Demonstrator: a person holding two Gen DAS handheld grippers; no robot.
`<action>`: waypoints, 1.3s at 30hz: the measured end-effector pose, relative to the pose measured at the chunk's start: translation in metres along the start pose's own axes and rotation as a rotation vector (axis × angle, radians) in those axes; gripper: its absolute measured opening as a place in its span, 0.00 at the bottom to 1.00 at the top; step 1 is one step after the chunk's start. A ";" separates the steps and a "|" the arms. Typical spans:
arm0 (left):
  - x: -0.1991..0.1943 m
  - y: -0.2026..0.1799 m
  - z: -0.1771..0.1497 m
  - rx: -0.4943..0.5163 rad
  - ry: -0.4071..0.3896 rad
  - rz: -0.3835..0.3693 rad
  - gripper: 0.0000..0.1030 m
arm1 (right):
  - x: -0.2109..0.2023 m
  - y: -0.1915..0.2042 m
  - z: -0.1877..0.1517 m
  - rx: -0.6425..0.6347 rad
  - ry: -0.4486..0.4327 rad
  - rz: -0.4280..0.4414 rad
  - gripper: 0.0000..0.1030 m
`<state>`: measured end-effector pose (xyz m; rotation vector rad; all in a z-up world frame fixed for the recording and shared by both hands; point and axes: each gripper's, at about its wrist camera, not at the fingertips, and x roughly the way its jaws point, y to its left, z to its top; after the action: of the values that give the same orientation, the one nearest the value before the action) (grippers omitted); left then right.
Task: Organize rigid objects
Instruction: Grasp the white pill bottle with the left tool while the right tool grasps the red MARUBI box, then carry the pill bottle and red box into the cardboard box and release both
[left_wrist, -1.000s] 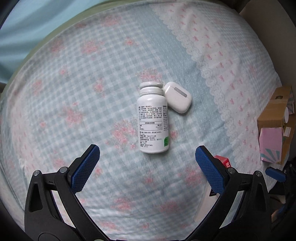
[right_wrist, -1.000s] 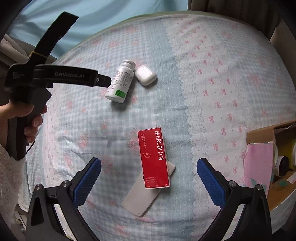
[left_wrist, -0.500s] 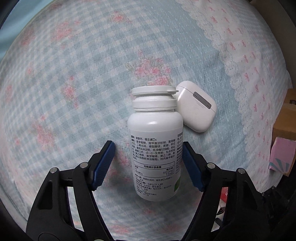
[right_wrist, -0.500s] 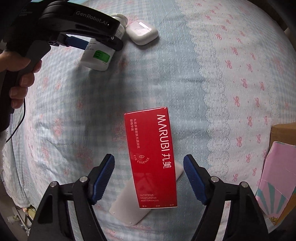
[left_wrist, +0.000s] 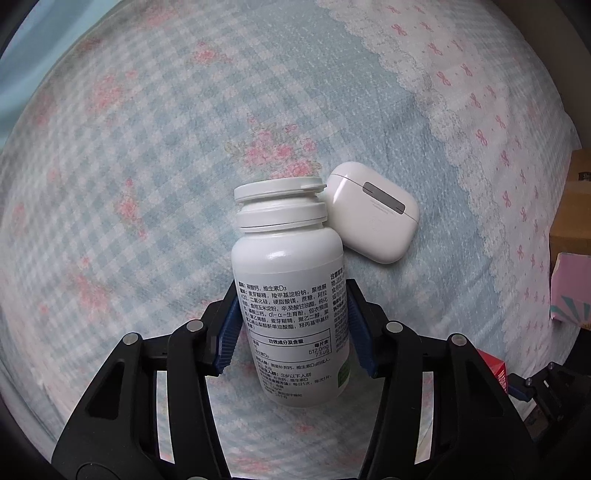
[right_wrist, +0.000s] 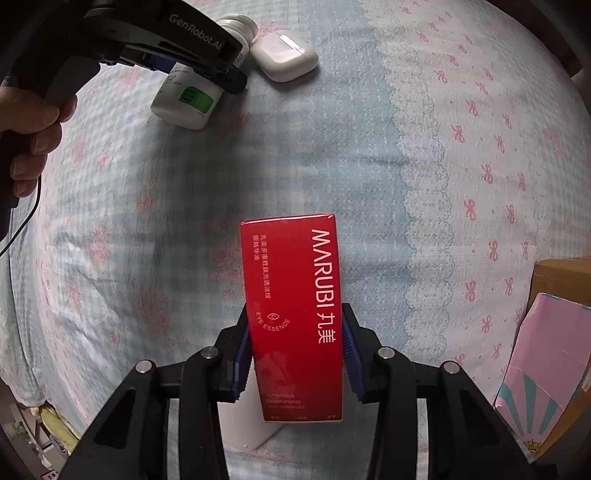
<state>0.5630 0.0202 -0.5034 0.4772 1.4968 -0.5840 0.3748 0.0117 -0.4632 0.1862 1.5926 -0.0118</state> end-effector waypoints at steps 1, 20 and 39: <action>-0.004 0.000 -0.005 -0.001 -0.004 0.000 0.47 | -0.002 0.000 -0.001 0.002 -0.003 0.000 0.38; -0.081 0.015 -0.070 -0.018 -0.089 0.001 0.45 | -0.046 -0.003 -0.026 0.005 -0.091 0.018 0.37; -0.233 -0.038 -0.175 0.029 -0.264 -0.005 0.45 | -0.177 0.014 -0.106 0.089 -0.280 0.095 0.37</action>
<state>0.4062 0.1161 -0.2739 0.4024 1.2401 -0.6472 0.2744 0.0191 -0.2822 0.3155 1.3040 -0.0333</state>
